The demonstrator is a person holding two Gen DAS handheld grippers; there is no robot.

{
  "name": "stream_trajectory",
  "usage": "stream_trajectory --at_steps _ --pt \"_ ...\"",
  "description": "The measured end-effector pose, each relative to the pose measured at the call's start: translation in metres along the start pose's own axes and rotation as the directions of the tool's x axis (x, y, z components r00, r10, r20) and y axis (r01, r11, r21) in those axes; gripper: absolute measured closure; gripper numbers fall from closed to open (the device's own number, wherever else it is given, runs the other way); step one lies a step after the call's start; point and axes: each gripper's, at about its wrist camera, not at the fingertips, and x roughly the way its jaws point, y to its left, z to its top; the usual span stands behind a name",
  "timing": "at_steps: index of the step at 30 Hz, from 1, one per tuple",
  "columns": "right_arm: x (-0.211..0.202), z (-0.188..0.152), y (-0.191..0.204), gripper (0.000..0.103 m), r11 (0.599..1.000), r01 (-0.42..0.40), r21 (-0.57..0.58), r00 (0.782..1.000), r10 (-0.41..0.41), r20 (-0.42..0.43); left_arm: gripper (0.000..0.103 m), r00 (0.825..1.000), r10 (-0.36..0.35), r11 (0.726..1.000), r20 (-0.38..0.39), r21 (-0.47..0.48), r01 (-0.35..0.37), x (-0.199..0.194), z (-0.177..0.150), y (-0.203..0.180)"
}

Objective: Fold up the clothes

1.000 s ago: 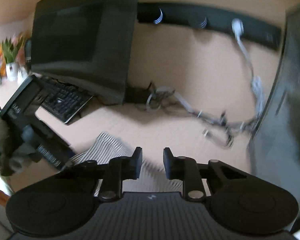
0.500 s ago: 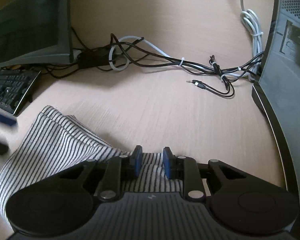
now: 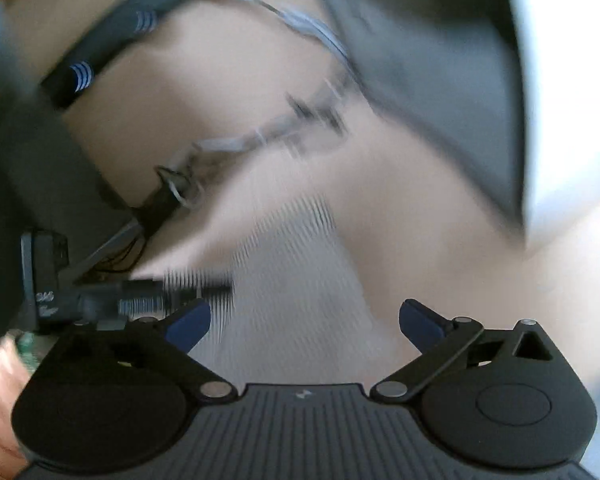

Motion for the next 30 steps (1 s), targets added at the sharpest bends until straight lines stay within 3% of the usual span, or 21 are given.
stream_trajectory --at_steps 1,2,4,6,9,11,14,19,22,24,26,28,30 --pt "0.005 -0.01 -0.008 0.019 0.996 -0.009 0.087 0.999 0.013 -0.043 0.028 1.0 -0.009 1.0 -0.009 -0.01 0.009 0.005 -0.001 0.005" --pt "0.015 -0.015 -0.013 0.041 0.989 -0.013 0.144 0.996 0.025 -0.082 0.028 1.0 -0.024 0.999 -0.012 -0.027 0.024 0.006 -0.003 0.008" --pt "0.033 -0.023 -0.022 0.059 0.97 -0.013 0.242 0.988 0.05 -0.149 0.027 0.998 -0.055 0.996 -0.018 -0.076 0.053 0.008 -0.004 0.015" --pt "0.042 -0.013 -0.018 0.059 0.983 0.003 0.181 0.989 0.024 -0.146 0.027 0.996 -0.085 0.987 -0.022 -0.139 0.081 0.01 -0.005 0.023" --pt "0.049 0.012 -0.002 0.06 0.998 0.052 -0.028 0.994 -0.054 -0.094 0.027 0.999 -0.043 0.982 -0.014 -0.187 0.04 0.003 -0.017 0.021" --pt "0.058 0.036 0.008 0.06 0.98 0.099 -0.175 0.993 -0.109 -0.046 0.026 1.0 -0.021 0.975 -0.012 -0.22 0.018 0.001 -0.023 0.014" --pt "0.08 0.07 0.017 0.06 0.951 0.108 -0.288 0.99 -0.13 -0.057 0.022 1.0 -0.005 0.961 -0.01 -0.278 0.002 -0.002 -0.032 -0.002" --pt "0.115 0.101 0.045 0.059 0.841 0.118 -0.527 0.988 -0.152 -0.021 0.02 1.0 0.018 0.914 0.018 -0.406 -0.009 0.001 -0.044 -0.028" --pt "0.132 0.103 0.07 0.05 0.723 0.167 -0.671 0.984 -0.164 0.069 0.023 0.995 -0.098 0.907 0.005 -0.412 0.091 0.007 -0.051 -0.051" --pt "0.129 0.101 0.081 0.044 0.673 0.171 -0.719 0.985 -0.144 0.099 0.028 0.989 -0.147 0.911 -0.019 -0.391 0.128 0.01 -0.055 -0.066" --pt "0.11 0.098 0.084 0.033 0.665 0.131 -0.735 0.991 -0.076 0.108 0.029 0.992 -0.128 0.919 -0.004 -0.375 0.117 -0.001 -0.058 -0.07" --pt "0.079 0.085 0.085 0.028 0.651 0.108 -0.751 0.99 0.002 0.144 0.029 0.996 -0.072 0.918 0.058 -0.387 0.089 -0.024 -0.058 -0.058" --pt "0.052 0.065 0.085 0.025 0.621 0.082 -0.78 0.985 0.067 0.158 0.038 0.995 0.02 0.891 0.094 -0.454 0.025 -0.04 -0.062 -0.038"
